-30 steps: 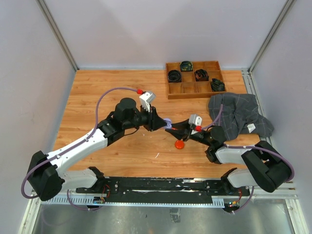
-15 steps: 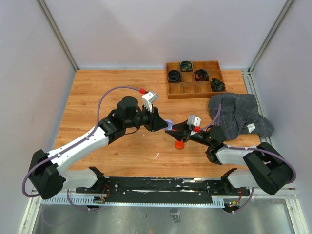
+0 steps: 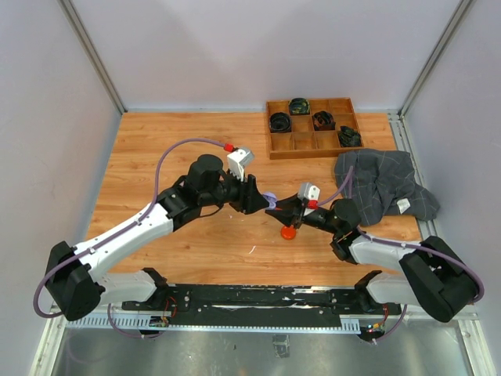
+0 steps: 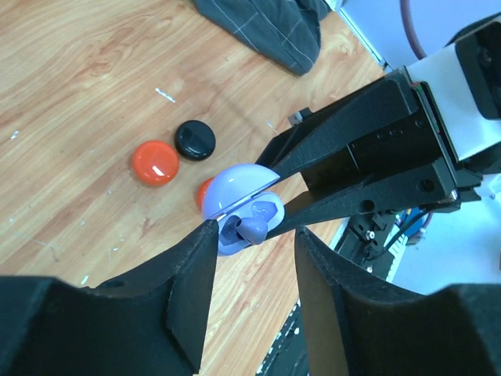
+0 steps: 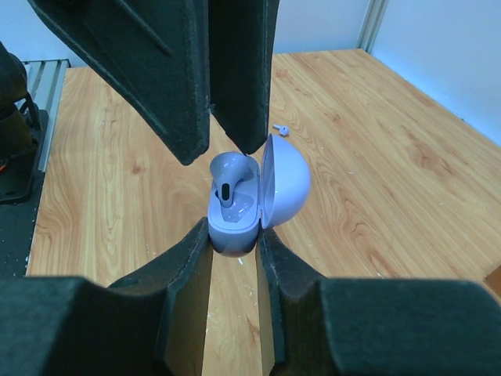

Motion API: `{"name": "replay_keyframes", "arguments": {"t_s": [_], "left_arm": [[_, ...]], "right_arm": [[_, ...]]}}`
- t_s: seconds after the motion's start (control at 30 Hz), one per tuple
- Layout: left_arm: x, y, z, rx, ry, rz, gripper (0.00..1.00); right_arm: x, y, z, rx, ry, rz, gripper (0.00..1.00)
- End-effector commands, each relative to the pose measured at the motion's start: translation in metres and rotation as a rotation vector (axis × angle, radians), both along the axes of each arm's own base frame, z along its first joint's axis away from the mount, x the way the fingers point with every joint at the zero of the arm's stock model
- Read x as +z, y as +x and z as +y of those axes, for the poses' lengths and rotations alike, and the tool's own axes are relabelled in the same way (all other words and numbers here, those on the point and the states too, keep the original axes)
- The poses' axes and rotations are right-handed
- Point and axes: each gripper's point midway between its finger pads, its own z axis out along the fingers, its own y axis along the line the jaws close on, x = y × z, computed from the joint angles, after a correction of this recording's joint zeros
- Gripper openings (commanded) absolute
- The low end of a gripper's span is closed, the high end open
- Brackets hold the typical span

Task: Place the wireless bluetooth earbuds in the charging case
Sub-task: Place the earbud in the charging case.

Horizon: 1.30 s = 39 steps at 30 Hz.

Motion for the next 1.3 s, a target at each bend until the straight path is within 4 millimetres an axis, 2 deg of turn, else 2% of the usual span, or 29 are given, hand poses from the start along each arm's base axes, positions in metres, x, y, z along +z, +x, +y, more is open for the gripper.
{"name": "replay_keyframes", "arguments": {"t_s": [0.0, 0.27, 0.4, 0.67, 1.27], "left_arm": [[0.023, 0.005, 0.003, 0.053, -0.020, -0.017, 0.50], [0.012, 0.006, 0.003, 0.092, 0.010, 0.074, 0.49], [0.011, 0.007, 0.000, 0.096, 0.012, 0.099, 0.42], [-0.003, 0.009, -0.003, 0.116, 0.044, 0.157, 0.33], [-0.022, 0.009, -0.009, 0.123, 0.110, 0.200, 0.29]], "right_arm": [[0.015, 0.004, 0.005, -0.012, -0.019, -0.060, 0.01], [0.007, 0.011, 0.004, -0.083, -0.116, -0.071, 0.01], [0.004, 0.014, 0.003, -0.113, -0.153, -0.077, 0.01], [0.001, 0.016, 0.003, -0.145, -0.195, -0.096, 0.01], [-0.004, 0.016, 0.006, -0.165, -0.251, -0.130, 0.01]]}}
